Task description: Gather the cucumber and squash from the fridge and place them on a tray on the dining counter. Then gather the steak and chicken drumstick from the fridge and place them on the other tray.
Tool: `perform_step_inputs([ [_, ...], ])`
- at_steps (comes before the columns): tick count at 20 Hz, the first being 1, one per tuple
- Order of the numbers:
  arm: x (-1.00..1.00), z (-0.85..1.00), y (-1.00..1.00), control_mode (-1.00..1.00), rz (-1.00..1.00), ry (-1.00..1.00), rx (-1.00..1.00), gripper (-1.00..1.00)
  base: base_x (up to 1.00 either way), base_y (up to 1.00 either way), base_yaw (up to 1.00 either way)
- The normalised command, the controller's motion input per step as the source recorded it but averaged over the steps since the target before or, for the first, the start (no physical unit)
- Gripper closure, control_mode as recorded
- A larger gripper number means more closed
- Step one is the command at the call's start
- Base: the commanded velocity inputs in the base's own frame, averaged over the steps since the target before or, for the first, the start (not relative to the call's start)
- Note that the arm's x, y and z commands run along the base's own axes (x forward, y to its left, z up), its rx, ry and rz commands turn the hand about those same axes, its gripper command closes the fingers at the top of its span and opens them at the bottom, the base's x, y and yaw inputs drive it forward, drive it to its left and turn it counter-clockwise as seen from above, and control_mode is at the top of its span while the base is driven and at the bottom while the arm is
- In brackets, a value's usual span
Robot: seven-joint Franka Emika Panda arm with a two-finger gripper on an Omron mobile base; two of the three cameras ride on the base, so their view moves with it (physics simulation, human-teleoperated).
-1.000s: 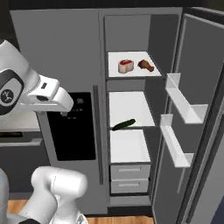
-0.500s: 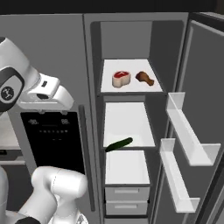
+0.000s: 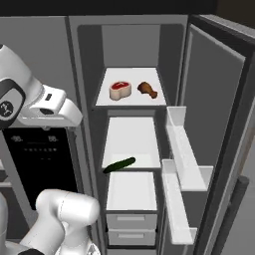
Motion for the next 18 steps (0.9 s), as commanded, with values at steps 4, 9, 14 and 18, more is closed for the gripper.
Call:
perform_step_inputs([
  [4, 0.00, 0.00, 0.00, 1.00, 0.00, 0.00, 0.00, -1.00, 0.00, -0.68, 0.00],
  [9, 0.00, 0.00, 0.00, 1.00, 0.00, 0.00, 0.00, -1.00, 0.30, 0.10, 0.00],
  [14, 0.00, 0.00, 0.00, 1.00, 0.00, 0.00, 0.00, -1.00, 0.70, 0.16, 0.01],
  [18, 0.00, 0.00, 0.00, 1.00, 0.00, 0.00, 0.00, -1.00, 0.61, -0.02, 0.00],
])
